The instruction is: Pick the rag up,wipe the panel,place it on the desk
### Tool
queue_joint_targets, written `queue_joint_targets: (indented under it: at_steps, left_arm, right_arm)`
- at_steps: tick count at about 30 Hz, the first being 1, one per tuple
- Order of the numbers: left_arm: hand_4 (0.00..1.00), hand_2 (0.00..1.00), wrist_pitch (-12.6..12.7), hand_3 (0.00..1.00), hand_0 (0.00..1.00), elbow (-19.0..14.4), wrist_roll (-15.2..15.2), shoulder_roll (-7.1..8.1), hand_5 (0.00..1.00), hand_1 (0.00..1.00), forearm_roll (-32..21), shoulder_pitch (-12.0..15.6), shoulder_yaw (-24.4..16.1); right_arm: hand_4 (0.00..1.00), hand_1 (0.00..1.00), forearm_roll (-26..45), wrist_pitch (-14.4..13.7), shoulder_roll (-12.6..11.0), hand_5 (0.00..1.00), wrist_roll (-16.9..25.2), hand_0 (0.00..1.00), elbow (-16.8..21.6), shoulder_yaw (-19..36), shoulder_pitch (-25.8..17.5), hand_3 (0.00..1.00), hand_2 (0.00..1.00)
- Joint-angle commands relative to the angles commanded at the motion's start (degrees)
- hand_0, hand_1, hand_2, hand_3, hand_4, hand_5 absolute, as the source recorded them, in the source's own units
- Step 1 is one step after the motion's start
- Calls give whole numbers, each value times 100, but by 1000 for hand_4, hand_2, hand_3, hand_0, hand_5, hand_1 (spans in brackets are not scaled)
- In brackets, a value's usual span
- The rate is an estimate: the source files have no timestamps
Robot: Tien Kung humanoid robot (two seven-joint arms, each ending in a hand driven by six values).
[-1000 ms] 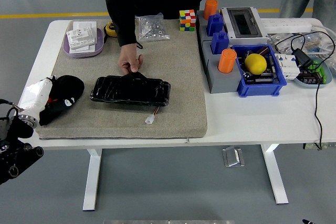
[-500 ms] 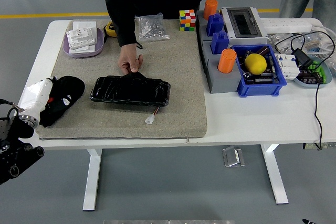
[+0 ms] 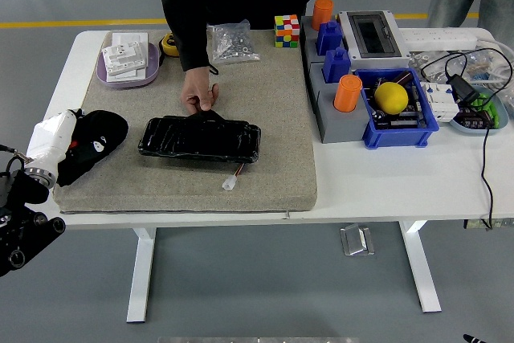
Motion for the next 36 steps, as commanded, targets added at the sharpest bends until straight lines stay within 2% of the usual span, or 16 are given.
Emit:
queue_joint_targets:
  at_steps: [5, 6, 7, 12, 25, 36]
  left_arm:
    - [488, 652, -58, 623, 251, -495, 173, 85, 167, 129, 93, 17, -184]
    - [490, 563, -80, 532, 251, -622, 233, 100, 179, 128, 106, 13, -203]
    - [490, 563, -98, 532, 251, -734, 279, 109, 179, 128, 121, 8, -211]
    - [483, 562, -111, 530, 250, -1016, 376, 55, 173, 122, 158, -80, -179]
    - [468, 563, -152, 531, 244, -674, 577, -245, 158, 117, 284, -386, 282]
    - [461, 564, -165, 531, 242, -674, 674, -399, 136, 116, 384, -514, 535]
  right_arm:
    - [998, 671, -2, -1, 2, 560, 0, 777, 0, -1, 5, 638, 716]
    - [998, 671, -1, -2, 5, 560, 2, 777, -3, 3, 4, 638, 716]
    - [998, 671, -1, -2, 7, 560, 2, 777, -5, 3, 4, 638, 716]
    - [998, 670, -4, -1, 3, 559, 7, 777, -2, 3, 17, 638, 716]
    - [998, 666, 5, 15, -38, 559, 19, 776, -1, -9, 6, 638, 716]
    - [998, 666, 16, 32, -76, 558, 33, 776, -2, -50, 12, 638, 716]
